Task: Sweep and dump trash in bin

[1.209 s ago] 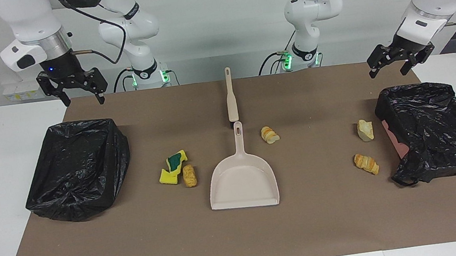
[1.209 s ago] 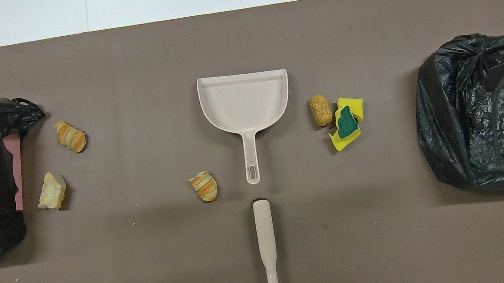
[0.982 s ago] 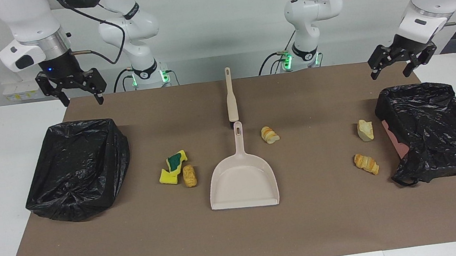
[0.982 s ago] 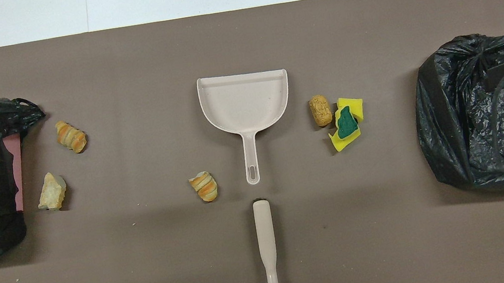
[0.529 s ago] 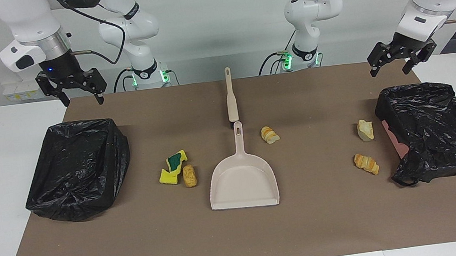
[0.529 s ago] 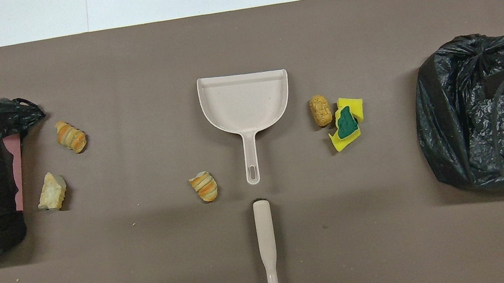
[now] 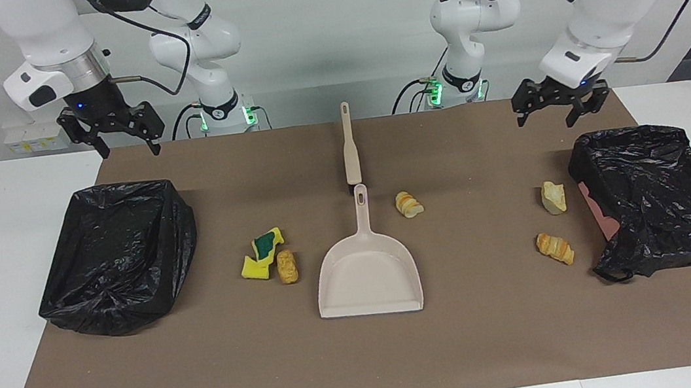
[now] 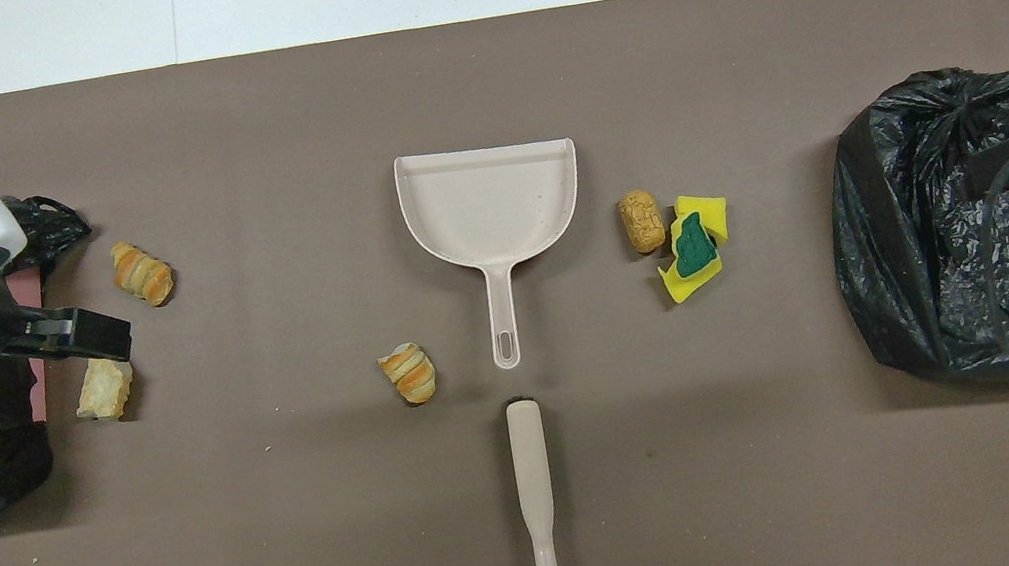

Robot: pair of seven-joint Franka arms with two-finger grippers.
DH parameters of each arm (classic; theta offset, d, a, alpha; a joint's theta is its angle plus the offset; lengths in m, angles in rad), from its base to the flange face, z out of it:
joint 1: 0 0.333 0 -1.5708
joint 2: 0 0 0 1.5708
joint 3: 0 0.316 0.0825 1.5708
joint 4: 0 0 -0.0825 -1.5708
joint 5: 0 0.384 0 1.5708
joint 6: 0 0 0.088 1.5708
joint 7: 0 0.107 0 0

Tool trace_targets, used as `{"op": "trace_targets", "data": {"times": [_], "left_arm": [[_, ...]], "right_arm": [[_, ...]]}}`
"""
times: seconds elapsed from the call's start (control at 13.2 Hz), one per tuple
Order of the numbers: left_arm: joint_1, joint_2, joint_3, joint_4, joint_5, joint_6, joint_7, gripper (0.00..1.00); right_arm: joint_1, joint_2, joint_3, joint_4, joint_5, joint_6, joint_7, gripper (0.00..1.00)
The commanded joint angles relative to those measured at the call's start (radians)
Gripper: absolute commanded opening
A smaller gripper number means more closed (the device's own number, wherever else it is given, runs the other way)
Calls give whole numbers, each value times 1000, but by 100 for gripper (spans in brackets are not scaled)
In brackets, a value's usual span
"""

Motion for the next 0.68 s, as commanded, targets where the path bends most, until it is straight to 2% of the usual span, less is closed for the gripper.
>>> {"op": "trace_targets", "data": {"times": [0.0,0.23,0.6], "left_arm": [[-76,-71,12,-145,-10,94,-8,100],[-185,-111,12,-256,-33,163,-101,100],[-421,-111,10,-376,-56,296,-365,100]], "right_arm": [[-2,-21,-4,-23,33,-4,-28,100],[-2,-21,-4,-23,33,-4,-28,100],[-2,-21,-4,-23,33,-4,-28,100]]}}
